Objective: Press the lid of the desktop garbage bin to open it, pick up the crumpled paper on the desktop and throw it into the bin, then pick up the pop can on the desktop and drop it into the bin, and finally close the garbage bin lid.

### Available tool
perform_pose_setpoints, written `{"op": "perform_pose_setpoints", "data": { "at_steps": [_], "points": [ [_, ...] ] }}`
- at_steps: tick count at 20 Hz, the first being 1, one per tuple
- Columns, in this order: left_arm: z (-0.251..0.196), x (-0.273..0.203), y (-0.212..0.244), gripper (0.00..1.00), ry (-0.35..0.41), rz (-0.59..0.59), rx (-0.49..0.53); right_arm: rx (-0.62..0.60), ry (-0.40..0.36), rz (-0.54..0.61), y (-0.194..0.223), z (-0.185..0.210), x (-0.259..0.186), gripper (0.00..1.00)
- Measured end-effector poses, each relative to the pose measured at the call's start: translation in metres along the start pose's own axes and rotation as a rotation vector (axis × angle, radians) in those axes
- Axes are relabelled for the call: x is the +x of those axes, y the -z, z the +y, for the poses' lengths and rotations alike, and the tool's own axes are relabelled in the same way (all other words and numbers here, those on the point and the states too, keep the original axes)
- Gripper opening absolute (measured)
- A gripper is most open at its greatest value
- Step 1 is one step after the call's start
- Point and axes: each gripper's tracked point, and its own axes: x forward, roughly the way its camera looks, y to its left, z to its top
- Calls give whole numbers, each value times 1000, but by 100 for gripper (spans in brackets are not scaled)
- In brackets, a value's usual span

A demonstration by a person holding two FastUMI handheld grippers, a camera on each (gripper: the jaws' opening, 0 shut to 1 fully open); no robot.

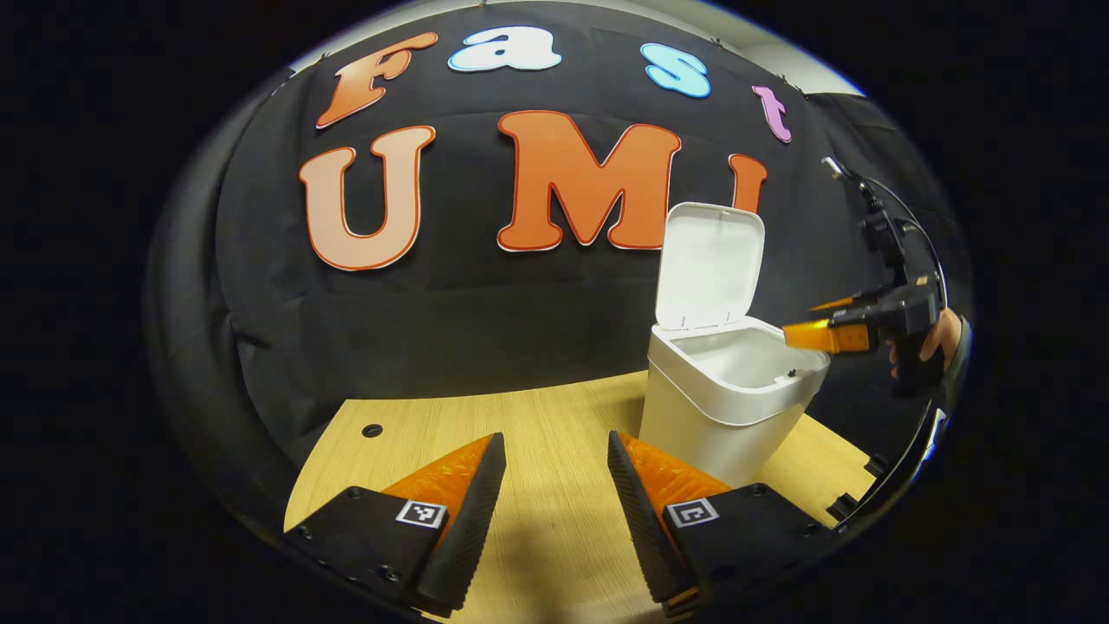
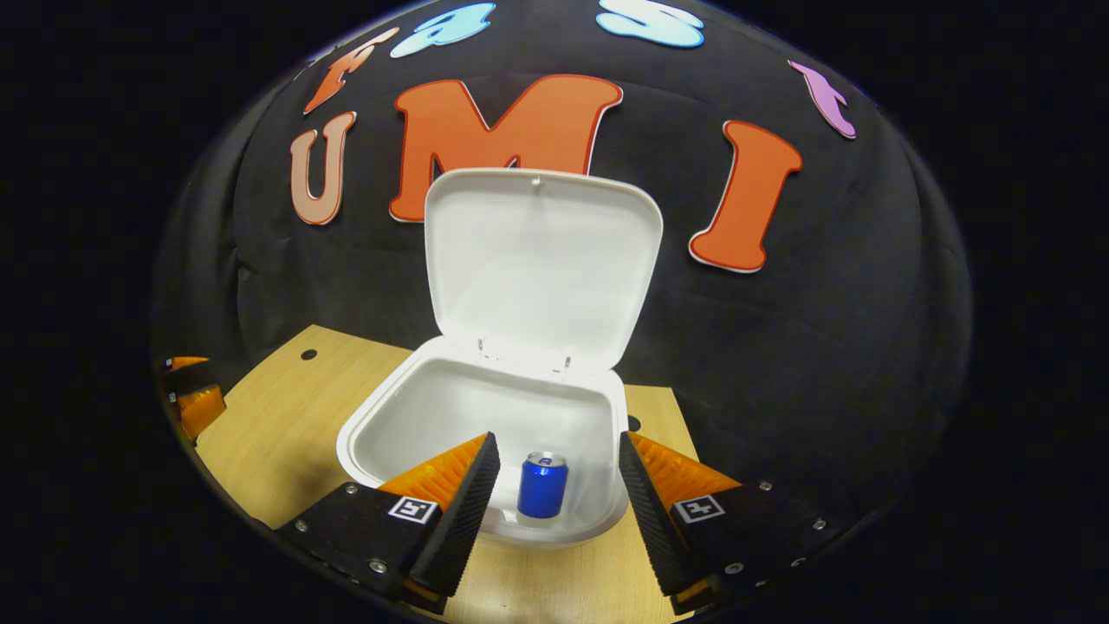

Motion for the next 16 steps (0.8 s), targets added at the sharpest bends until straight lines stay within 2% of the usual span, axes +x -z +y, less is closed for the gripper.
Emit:
{"op": "perform_pose_setpoints", "data": {
  "at_steps": [7,8,9,10,16],
  "points": [
    [22,-9,10,77,-22,12,-23,-17,17,-168,-111,0,-2,84],
    [26,-12,12,81,-27,14,-29,-17,17,-188,-125,2,-1,84],
    [33,-13,15,92,-39,16,-37,-8,20,-208,-142,2,2,84],
    [38,-16,16,96,-50,19,-41,-2,25,-220,-153,3,5,84],
    [77,-37,27,97,-118,30,-49,-24,49,-243,-198,9,30,84]
  ]
}}
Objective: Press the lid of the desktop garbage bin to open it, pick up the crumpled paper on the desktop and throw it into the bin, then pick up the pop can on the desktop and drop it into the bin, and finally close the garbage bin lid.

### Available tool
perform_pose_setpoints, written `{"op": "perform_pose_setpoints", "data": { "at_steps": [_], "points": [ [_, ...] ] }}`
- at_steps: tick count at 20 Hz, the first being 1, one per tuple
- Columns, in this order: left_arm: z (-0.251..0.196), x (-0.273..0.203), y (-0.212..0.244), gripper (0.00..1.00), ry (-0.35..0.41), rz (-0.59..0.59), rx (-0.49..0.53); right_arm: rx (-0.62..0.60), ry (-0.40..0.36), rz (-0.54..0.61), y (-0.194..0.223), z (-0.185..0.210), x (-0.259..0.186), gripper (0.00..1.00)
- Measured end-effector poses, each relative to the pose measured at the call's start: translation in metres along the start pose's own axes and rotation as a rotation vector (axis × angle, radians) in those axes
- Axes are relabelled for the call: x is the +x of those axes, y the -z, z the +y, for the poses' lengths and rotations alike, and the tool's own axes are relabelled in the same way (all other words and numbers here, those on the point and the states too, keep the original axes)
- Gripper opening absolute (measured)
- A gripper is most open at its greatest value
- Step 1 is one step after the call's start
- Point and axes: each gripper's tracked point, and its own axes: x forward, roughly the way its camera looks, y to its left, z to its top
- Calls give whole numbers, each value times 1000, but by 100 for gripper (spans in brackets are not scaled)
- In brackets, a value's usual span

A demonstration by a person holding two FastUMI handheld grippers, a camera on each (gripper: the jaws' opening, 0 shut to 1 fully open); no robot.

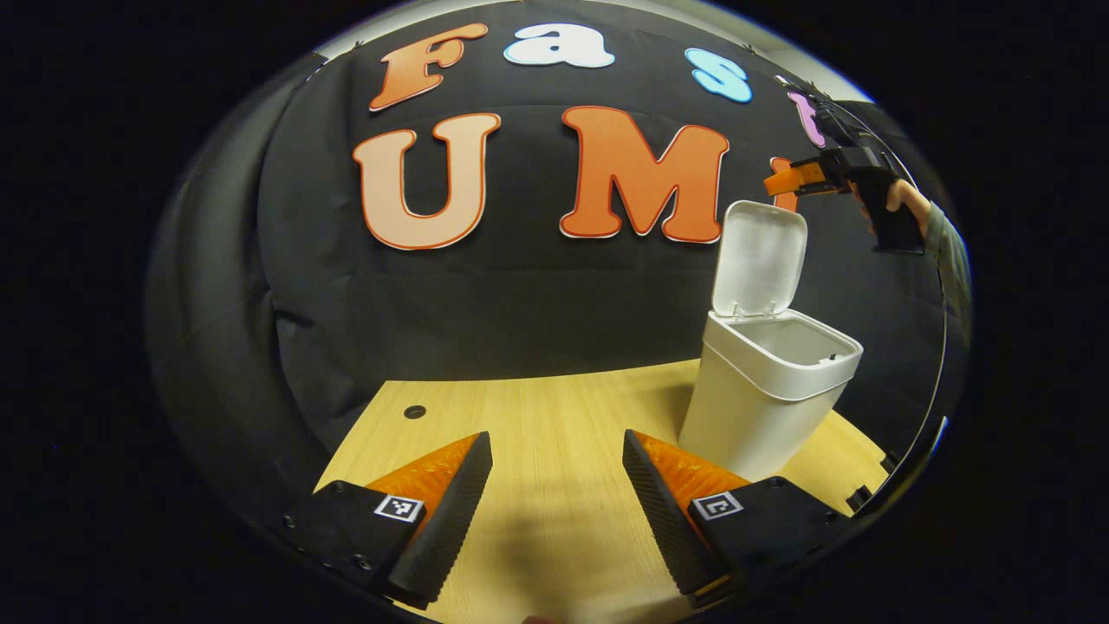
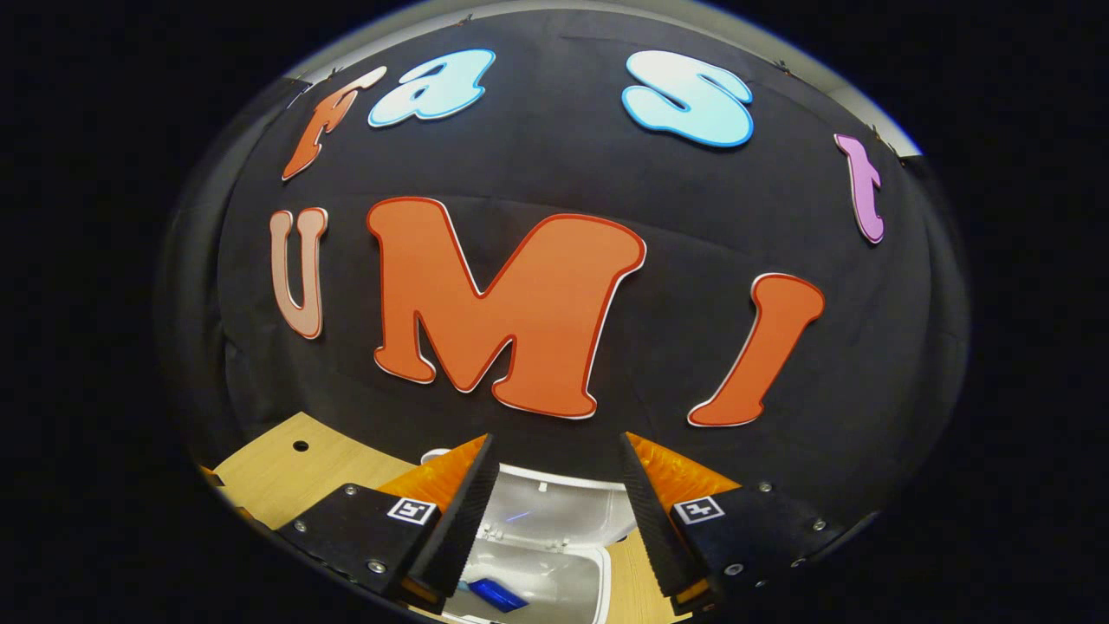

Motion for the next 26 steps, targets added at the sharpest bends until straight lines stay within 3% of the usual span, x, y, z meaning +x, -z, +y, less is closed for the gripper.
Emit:
{"op": "perform_pose_setpoints", "data": {
  "at_steps": [3,7,10,13,21,24,26],
  "points": [
    [16,-5,6,97,-28,10,-19,33,-9,51,9,10,19,84],
    [31,-4,17,94,-49,37,-35,163,-42,146,28,26,25,84],
    [35,-1,16,97,-49,36,-28,238,-83,276,68,42,10,84],
    [31,4,18,97,-27,51,-19,185,-45,309,101,37,-7,82],
    [7,18,26,97,50,91,31,250,-59,425,165,54,-56,80],
    [-5,16,35,97,80,117,57,202,-44,444,182,55,-77,75],
    [-7,17,38,97,88,124,71,187,-76,496,198,65,-89,72]
  ]
}}
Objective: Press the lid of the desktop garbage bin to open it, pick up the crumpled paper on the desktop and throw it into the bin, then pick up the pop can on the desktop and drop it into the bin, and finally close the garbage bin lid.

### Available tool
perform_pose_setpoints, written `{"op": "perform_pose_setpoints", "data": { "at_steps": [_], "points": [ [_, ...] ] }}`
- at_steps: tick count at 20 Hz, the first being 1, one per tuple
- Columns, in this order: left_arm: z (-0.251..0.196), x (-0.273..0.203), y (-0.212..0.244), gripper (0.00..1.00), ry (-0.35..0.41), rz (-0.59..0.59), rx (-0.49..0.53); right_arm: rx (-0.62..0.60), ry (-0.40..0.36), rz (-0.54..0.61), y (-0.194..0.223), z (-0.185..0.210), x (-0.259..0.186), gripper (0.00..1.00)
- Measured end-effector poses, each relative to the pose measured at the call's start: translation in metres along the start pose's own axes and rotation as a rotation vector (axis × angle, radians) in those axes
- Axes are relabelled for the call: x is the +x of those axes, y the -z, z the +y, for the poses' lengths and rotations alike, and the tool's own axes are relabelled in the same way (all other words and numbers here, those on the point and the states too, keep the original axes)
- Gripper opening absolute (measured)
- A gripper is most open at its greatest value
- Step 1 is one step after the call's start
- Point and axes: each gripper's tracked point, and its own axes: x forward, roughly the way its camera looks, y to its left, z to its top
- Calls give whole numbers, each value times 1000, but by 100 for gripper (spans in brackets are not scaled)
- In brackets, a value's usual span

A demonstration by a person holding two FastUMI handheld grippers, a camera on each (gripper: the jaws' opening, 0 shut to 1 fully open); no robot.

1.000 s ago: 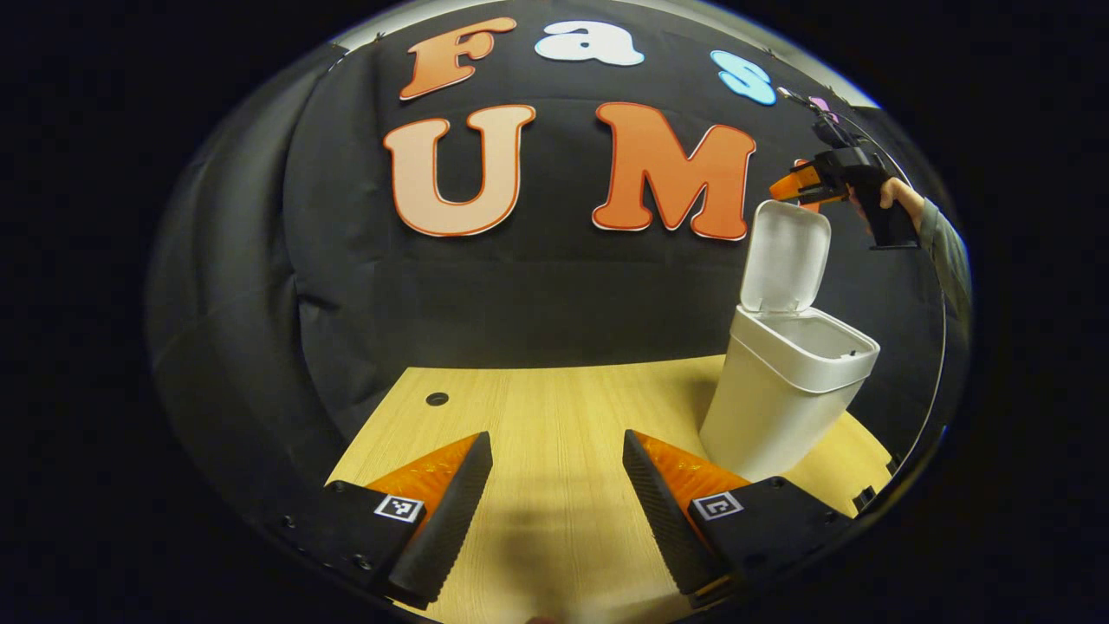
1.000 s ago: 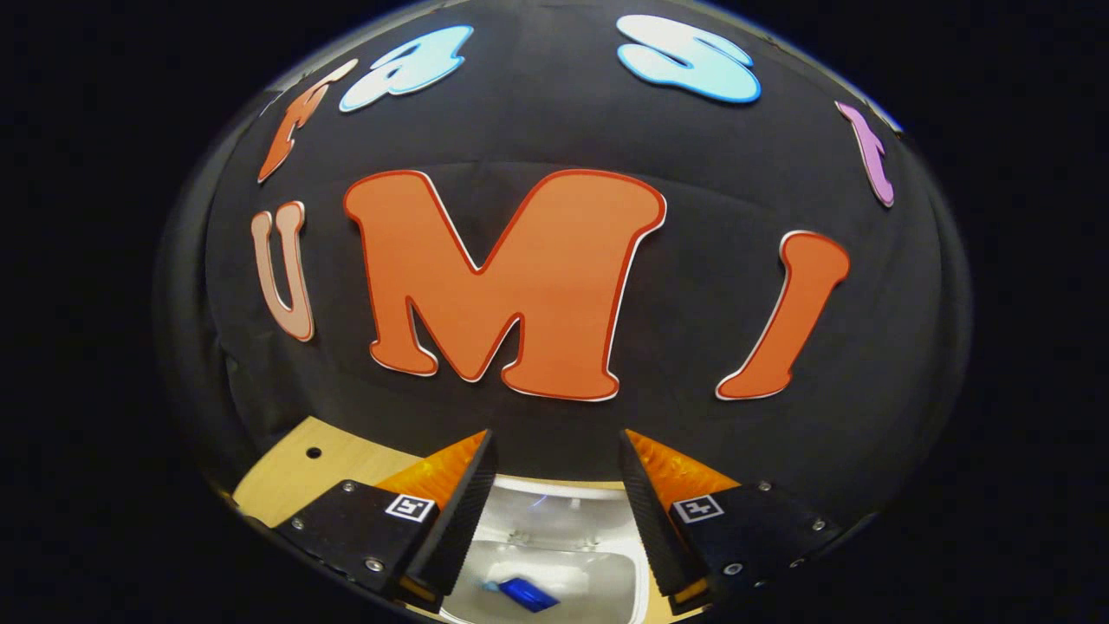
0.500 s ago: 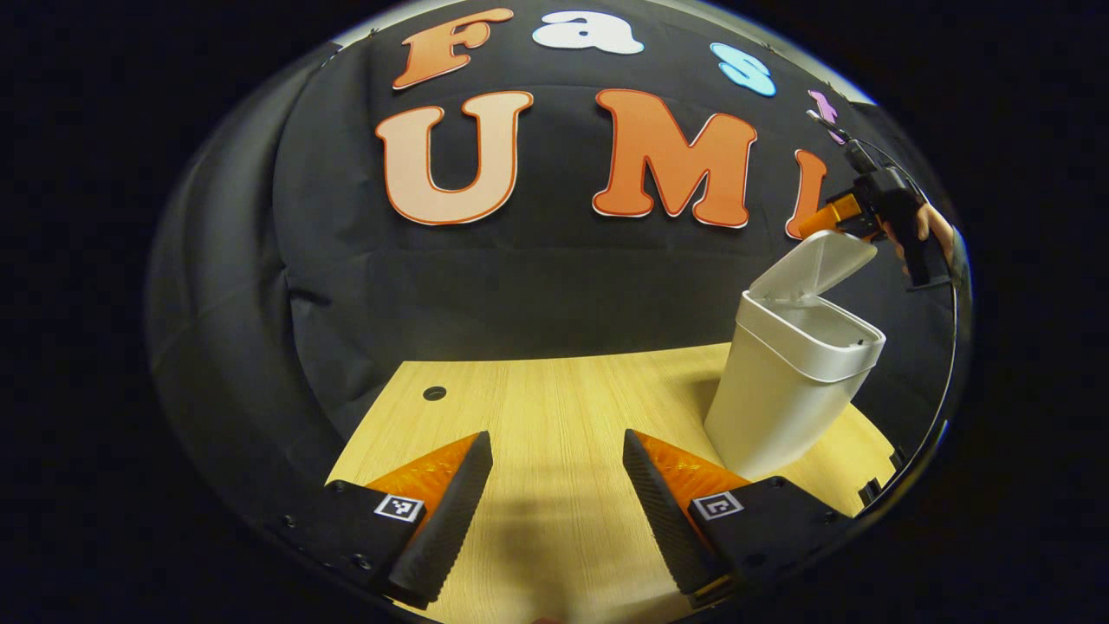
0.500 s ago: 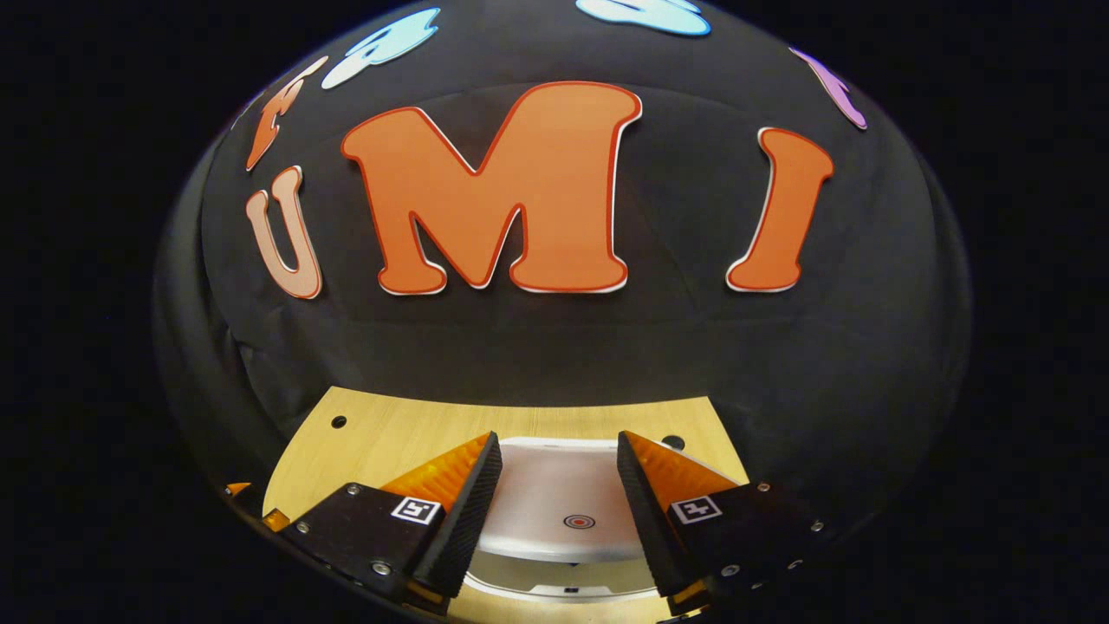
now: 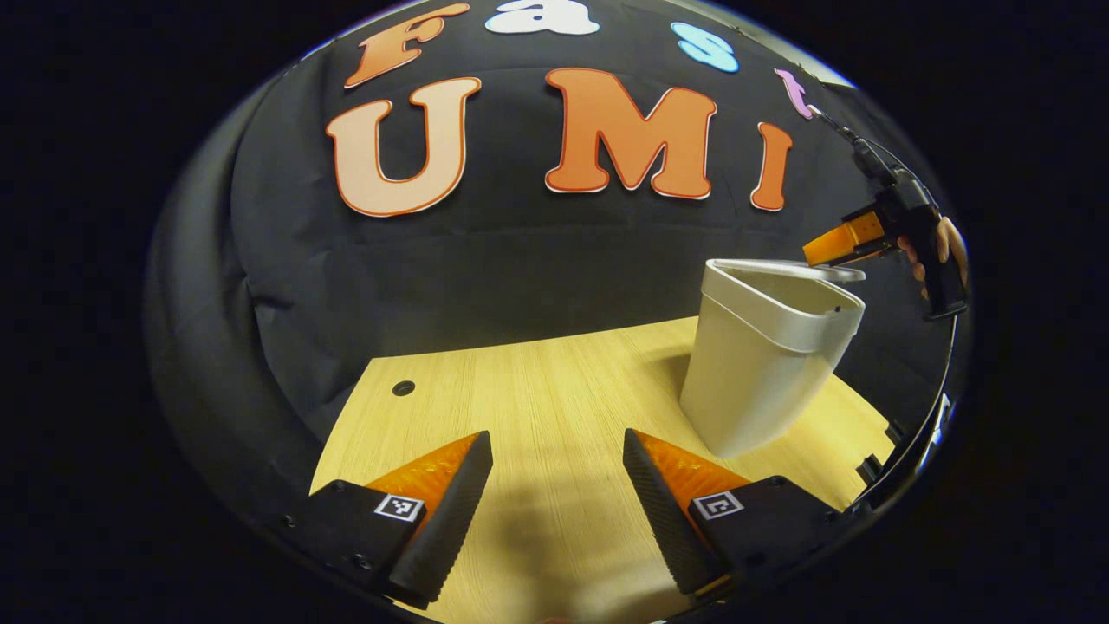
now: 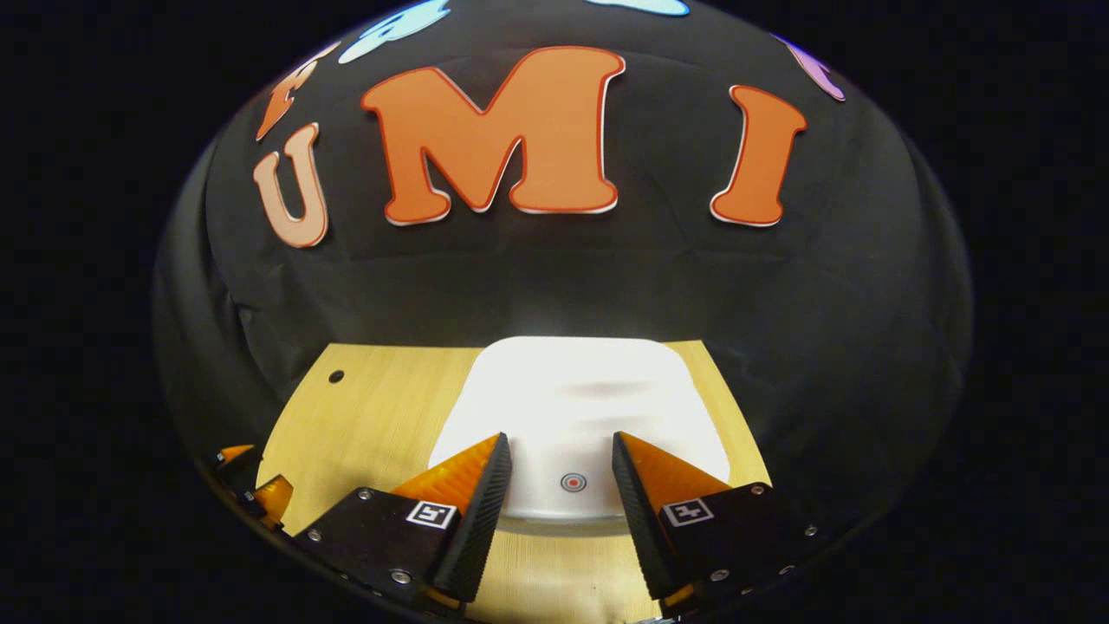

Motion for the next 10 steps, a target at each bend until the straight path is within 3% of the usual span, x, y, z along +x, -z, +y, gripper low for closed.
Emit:
{"op": "perform_pose_setpoints", "data": {
  "at_steps": [5,10],
  "points": [
    [-5,-2,0,97,10,9,17,20,35,59,18,-5,3,63],
    [-7,-7,0,97,12,6,16,42,17,81,26,-2,4,37]
  ]
}}
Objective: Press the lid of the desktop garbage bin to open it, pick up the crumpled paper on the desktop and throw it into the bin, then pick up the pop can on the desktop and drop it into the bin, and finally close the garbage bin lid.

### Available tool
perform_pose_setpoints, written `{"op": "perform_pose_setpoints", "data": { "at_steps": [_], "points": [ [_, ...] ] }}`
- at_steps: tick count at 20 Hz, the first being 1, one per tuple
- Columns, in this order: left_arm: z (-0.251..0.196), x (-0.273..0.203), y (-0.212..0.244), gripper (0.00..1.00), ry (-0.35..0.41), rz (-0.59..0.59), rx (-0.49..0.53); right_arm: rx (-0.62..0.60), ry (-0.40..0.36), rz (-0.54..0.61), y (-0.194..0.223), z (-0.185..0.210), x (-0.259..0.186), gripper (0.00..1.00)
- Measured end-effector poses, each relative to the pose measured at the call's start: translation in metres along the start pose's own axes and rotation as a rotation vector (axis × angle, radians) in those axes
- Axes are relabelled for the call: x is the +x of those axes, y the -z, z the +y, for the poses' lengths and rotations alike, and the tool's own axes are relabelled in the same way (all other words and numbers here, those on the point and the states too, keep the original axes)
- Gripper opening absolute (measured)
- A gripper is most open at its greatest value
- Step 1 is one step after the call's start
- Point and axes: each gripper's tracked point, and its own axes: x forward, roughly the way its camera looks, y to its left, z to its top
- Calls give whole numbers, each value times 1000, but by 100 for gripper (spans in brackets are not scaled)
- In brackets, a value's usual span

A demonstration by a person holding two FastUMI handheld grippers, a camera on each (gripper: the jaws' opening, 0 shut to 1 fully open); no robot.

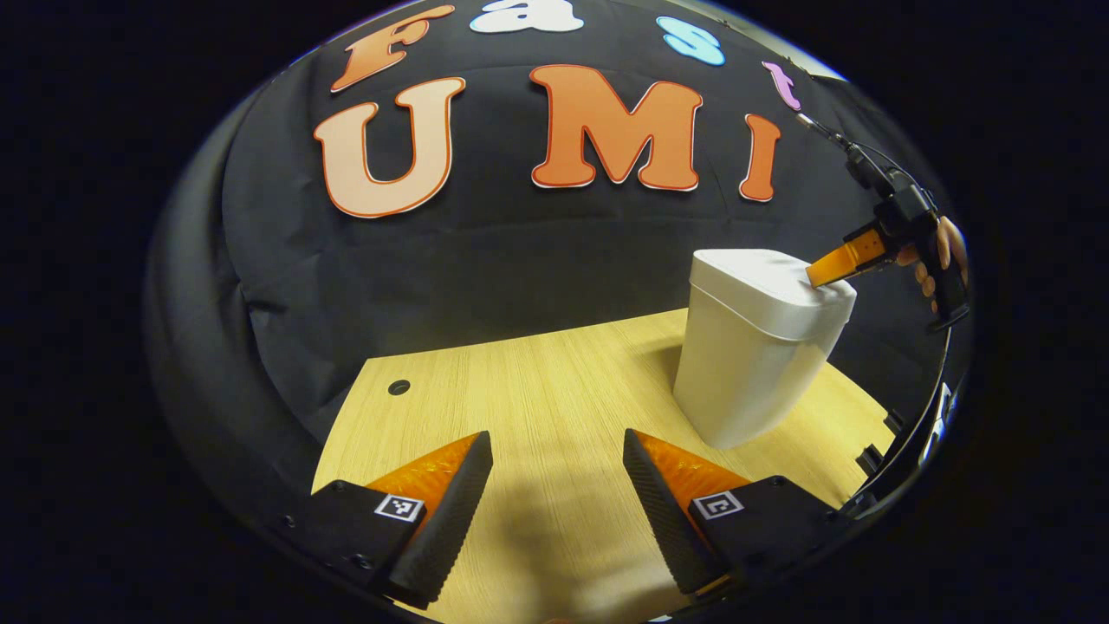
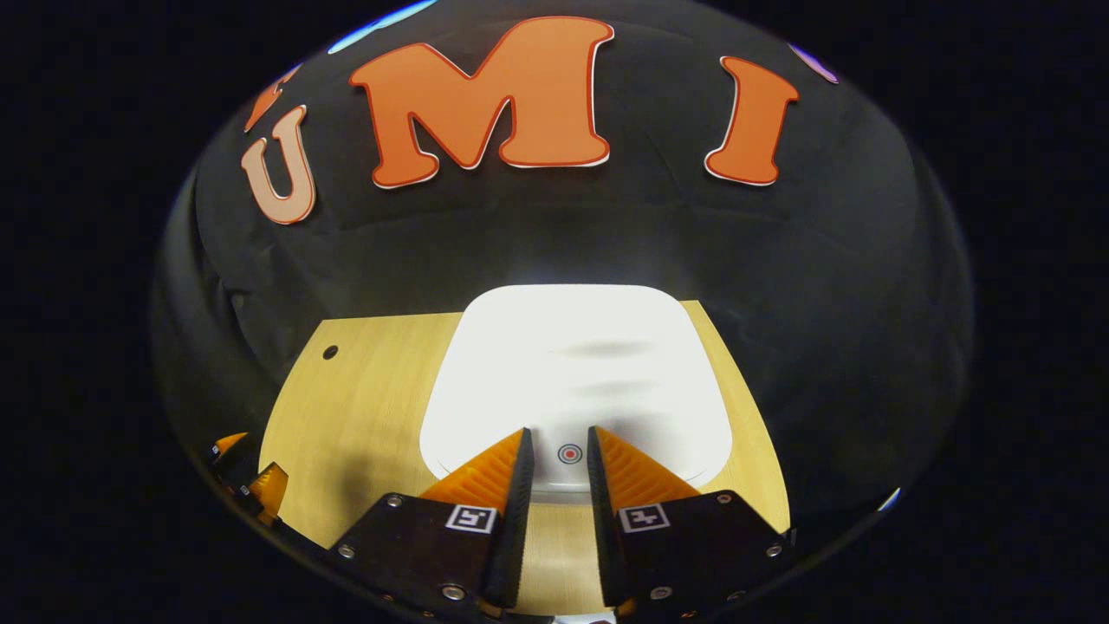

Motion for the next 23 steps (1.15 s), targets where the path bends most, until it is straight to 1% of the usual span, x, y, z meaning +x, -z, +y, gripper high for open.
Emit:
{"op": "perform_pose_setpoints", "data": {
  "at_steps": [1,2,3,4,6,8,10,11,12,13,14,15,17,18,19,20,21,22,23],
  "points": [
    [2,0,-1,96,-1,-2,-1,3,0,-14,-4,-1,-10,31],
    [3,0,-3,97,-2,-9,-2,1,-2,-18,-1,-1,-3,27],
    [4,-1,-7,94,-5,-15,-4,2,1,-29,-3,-1,-1,27],
    [6,-1,-11,97,-12,-24,-9,-2,5,-36,-4,-1,-2,27],
    [12,-2,-27,97,-20,-55,-14,-16,14,-52,-6,0,-3,27],
    [22,-6,-44,97,-41,-91,-6,-3,37,-71,-7,-1,-5,28],
    [30,-13,-60,96,-64,-133,-1,-19,57,-140,-13,2,-6,28],
    [36,-17,-67,96,-87,-157,0,-42,56,-190,-17,9,-10,28],
    [44,-21,-74,96,-116,-184,2,-54,45,-228,-22,15,-13,24],
    [52,-25,-83,96,-141,-212,3,-61,29,-266,-26,24,-18,28],
    [59,-27,-90,97,-165,-240,3,-64,-1,-307,-32,35,-23,28],
    [63,-30,-95,97,-185,-270,-1,-64,-28,-342,-36,43,-30,34],
    [71,-40,-105,97,-208,-324,-16,-59,-80,-420,-45,63,-39,42],
    [76,-42,-108,96,-218,-343,-21,-61,-101,-457,-51,72,-43,48],
    [79,-44,-110,97,-226,-358,-25,-66,-115,-491,-52,80,-47,59],
    [82,-47,-112,97,-230,-375,-30,-78,-130,-529,-56,87,-51,64],
    [81,-47,-113,97,-217,-392,-39,-91,-138,-573,-57,90,-58,70],
    [79,-48,-113,96,-202,-408,-53,-104,-147,-619,-61,95,-62,70],
    [81,-50,-114,97,-200,-425,-70,-116,-154,-658,-63,104,-67,73]
  ]
}}
